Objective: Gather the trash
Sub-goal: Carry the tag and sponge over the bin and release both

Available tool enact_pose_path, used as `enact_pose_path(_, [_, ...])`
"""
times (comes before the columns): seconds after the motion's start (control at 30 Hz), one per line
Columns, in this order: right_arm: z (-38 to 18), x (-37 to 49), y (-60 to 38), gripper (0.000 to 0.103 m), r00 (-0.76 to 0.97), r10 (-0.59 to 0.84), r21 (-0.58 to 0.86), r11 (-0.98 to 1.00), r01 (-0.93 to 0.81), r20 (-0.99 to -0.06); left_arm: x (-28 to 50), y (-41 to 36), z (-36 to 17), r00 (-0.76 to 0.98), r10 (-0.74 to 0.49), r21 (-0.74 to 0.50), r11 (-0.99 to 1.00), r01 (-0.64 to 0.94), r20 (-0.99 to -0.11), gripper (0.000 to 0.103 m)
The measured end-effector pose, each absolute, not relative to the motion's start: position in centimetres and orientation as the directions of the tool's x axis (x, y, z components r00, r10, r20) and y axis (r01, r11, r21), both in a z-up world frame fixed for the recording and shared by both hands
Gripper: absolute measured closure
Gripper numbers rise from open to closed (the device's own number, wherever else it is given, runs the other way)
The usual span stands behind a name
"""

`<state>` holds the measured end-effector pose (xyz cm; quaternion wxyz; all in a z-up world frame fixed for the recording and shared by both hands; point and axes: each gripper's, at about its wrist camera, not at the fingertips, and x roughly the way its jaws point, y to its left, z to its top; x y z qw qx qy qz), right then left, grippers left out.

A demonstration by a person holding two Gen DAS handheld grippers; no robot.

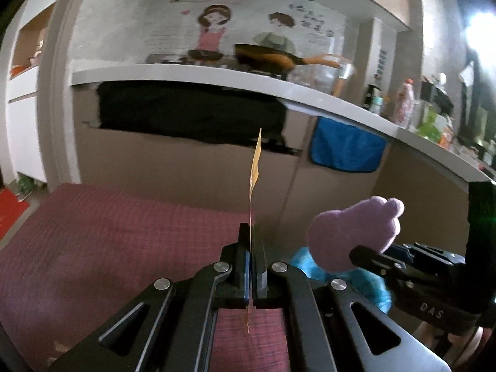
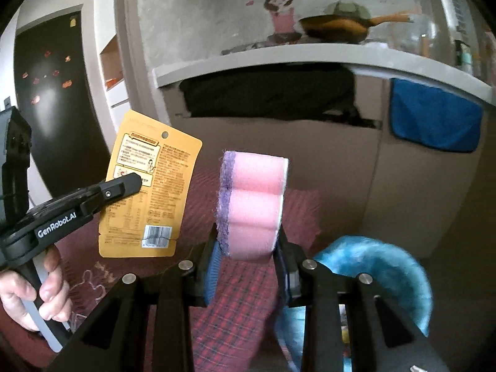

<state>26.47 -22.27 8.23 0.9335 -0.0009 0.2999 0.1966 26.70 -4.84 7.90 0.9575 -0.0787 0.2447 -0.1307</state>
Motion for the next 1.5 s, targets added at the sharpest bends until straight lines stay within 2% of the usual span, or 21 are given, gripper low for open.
enact_pose_path(0.27, [7.8, 26.1, -29.6, 0.075, 0.788, 0.267, 0.109, 0.962, -0.249, -0.554, 27.6, -13.3, 6.4, 0.797, -0.366, -0.198, 0.931, 0.307, -0.48, 0.103])
enact_pose_path(0.57, [4.4, 26.9, -35.4, 0.075, 0.766, 0.213, 0.167, 0.976, -0.138, -0.607, 29.0, -18.4, 3.3, 0.746, -0.401, -0.208, 0.916, 0.343, -0.531, 0.103])
enact_pose_path(1.03, [-1.5, 29.5, -38.3, 0.075, 0.696, 0.206, 0.215, 0.974, -0.075, -0.688, 31.2, -21.0, -2.7, 0.686, -0.378, -0.208, 0.924, 0.32, -0.622, 0.103])
enact_pose_path(1.4, [-3.5, 30.7, -38.6, 0.075, 0.661, 0.207, 0.224, 0.973, -0.06, -0.722, 32.9, -21.3, -4.9, 0.639, -0.378, -0.228, 0.924, 0.307, -0.67, 0.103])
enact_pose_path(1.5, [-3.8, 30.8, -38.4, 0.074, 0.648, 0.217, 0.229, 0.971, -0.067, -0.73, 33.3, -21.2, -5.3, 0.615, -0.392, -0.252, 0.918, 0.304, -0.685, 0.099])
